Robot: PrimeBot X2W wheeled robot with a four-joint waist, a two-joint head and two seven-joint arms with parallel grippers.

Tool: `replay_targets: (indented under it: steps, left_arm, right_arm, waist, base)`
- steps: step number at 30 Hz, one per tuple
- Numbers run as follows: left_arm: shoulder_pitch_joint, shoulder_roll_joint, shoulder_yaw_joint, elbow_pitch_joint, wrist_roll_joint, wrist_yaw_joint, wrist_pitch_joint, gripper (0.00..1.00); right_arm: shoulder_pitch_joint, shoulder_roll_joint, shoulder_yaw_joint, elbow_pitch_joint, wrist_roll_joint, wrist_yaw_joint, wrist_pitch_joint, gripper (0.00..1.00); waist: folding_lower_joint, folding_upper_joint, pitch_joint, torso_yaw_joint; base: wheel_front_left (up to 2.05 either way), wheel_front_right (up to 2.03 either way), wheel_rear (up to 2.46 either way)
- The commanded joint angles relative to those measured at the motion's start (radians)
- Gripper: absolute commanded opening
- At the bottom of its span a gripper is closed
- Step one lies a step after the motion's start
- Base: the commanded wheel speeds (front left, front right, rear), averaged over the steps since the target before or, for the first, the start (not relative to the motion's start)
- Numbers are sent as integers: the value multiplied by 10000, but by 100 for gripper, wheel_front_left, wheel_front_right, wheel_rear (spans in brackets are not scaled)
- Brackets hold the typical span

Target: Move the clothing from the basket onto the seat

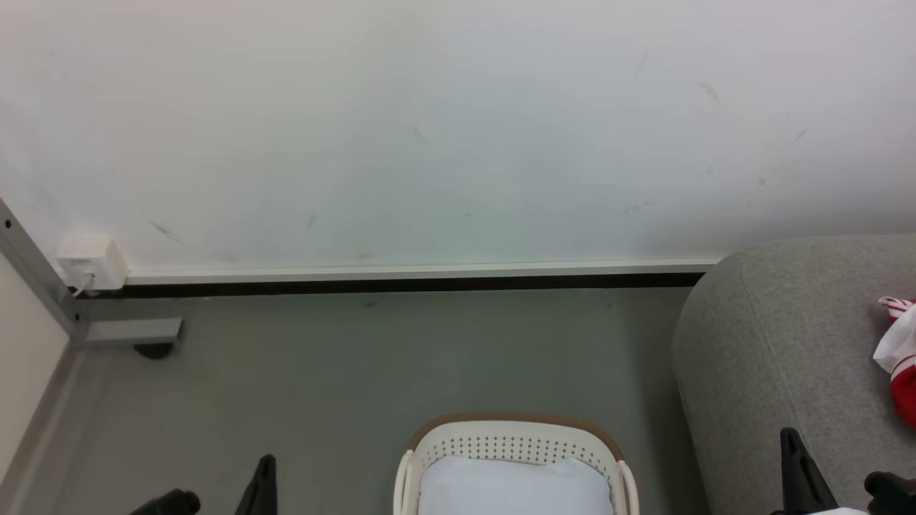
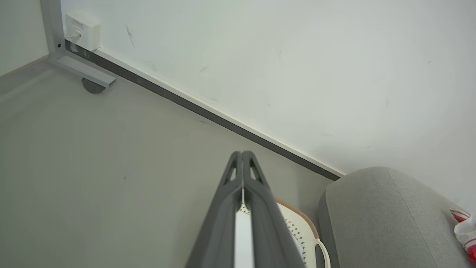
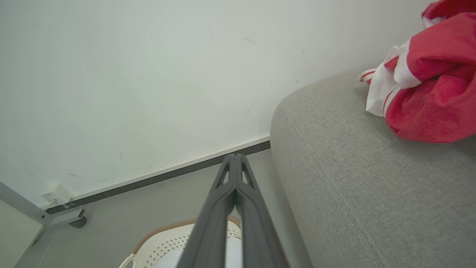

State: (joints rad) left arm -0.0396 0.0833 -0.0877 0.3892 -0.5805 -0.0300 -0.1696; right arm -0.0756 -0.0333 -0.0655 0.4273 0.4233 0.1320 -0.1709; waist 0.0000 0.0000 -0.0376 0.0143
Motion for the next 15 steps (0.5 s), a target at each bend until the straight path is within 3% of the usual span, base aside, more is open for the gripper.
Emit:
replay_targets:
  steps: [1, 15]
  left_arm:
    - [-277, 36, 116, -193, -366, -45, 76, 0]
    - [-387, -38, 492, -446, -2361, -237, 622, 0]
  right_arm:
    - [-200, -92, -36, -218, 418, -4, 79, 0]
    - [-254, -117, -125, -550, 2702, -6, 628, 0]
  waist:
    - [0, 0, 5, -3]
    - [0, 0, 55, -21]
  base:
    - [0, 0, 0]
    - [0, 0, 0]
